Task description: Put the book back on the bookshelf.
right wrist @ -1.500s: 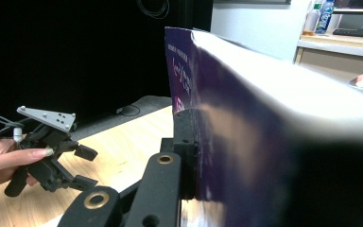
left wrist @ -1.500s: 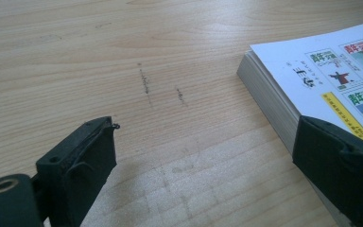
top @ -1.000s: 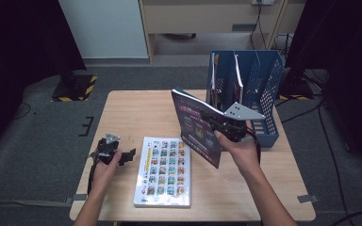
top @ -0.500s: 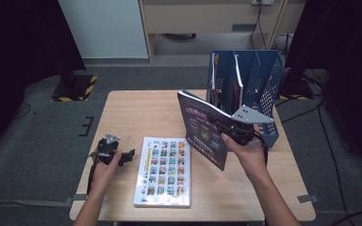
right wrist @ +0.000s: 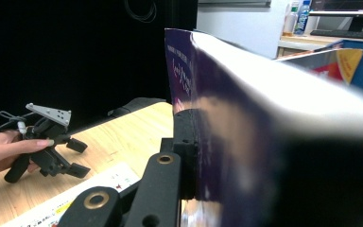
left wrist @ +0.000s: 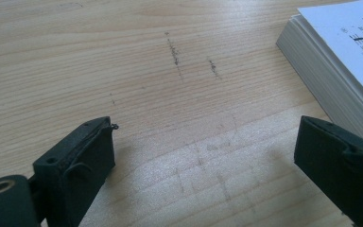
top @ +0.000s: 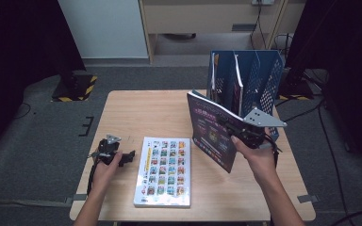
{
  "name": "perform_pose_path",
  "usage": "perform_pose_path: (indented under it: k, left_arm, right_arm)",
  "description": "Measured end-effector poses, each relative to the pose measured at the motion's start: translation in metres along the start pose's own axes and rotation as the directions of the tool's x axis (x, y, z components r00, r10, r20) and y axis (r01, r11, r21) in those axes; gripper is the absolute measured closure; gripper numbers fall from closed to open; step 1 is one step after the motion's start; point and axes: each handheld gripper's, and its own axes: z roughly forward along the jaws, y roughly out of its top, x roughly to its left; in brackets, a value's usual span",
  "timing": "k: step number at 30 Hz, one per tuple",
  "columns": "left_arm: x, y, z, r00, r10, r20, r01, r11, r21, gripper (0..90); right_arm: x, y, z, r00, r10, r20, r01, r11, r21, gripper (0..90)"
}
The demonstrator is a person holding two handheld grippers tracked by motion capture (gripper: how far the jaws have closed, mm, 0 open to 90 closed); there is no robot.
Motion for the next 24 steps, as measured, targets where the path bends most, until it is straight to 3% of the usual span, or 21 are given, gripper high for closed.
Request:
perform_pose_path:
  k: [24]
  left_arm:
    - [-0.002,-0.002,0.003,0.9999,0.014,-0.002,-0.014,0.9998,0.013,1.9]
  right_arm:
    - [-0.014,-0.009,-0.043,0.999,0.003,0.044,-0.003,1.0,0.004,83.8]
